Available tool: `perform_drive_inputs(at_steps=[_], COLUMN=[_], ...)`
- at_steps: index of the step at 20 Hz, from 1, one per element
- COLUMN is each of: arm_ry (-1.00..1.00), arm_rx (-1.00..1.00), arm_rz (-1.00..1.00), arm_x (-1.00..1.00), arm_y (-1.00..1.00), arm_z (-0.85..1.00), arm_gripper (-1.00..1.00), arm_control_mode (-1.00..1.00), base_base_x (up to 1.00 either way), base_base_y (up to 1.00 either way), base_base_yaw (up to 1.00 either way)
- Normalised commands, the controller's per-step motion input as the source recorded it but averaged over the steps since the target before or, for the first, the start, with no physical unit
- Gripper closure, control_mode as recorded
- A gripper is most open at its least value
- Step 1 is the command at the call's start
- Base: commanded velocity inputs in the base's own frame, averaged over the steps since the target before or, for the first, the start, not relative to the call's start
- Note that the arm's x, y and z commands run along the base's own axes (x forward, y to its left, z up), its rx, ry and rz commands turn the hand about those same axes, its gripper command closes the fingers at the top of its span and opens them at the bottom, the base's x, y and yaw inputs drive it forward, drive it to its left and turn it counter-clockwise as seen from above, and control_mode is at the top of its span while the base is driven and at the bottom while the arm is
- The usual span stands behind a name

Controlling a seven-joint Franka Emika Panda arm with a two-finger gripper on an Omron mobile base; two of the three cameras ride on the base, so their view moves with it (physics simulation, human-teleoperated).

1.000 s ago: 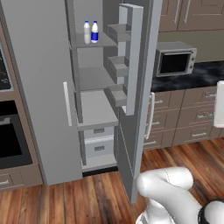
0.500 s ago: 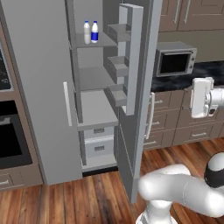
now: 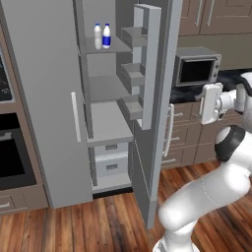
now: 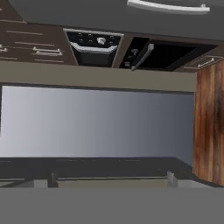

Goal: Take the bottled waters from the counter and place them in the freezer to freeze. Close the freezer door after placing the bottles.

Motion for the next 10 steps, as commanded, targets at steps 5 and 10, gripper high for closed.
perform_drive_inputs(at_steps=[5, 10], arm_ry=[0.0, 0.0], arm_rx=[0.0, 0.0], arm_rz=[0.03, 0.05], arm_x=[0.39, 0.19], arm_y=[0.48, 0.65], arm_z=[-0.03, 0.0], arm_gripper=[-1.0, -1.0], arm_control_mode=[-1.0, -1.0], base_base_x=[0.0, 0.0], base_base_y=[0.0, 0.0], base_base_yaw=[0.0, 0.0])
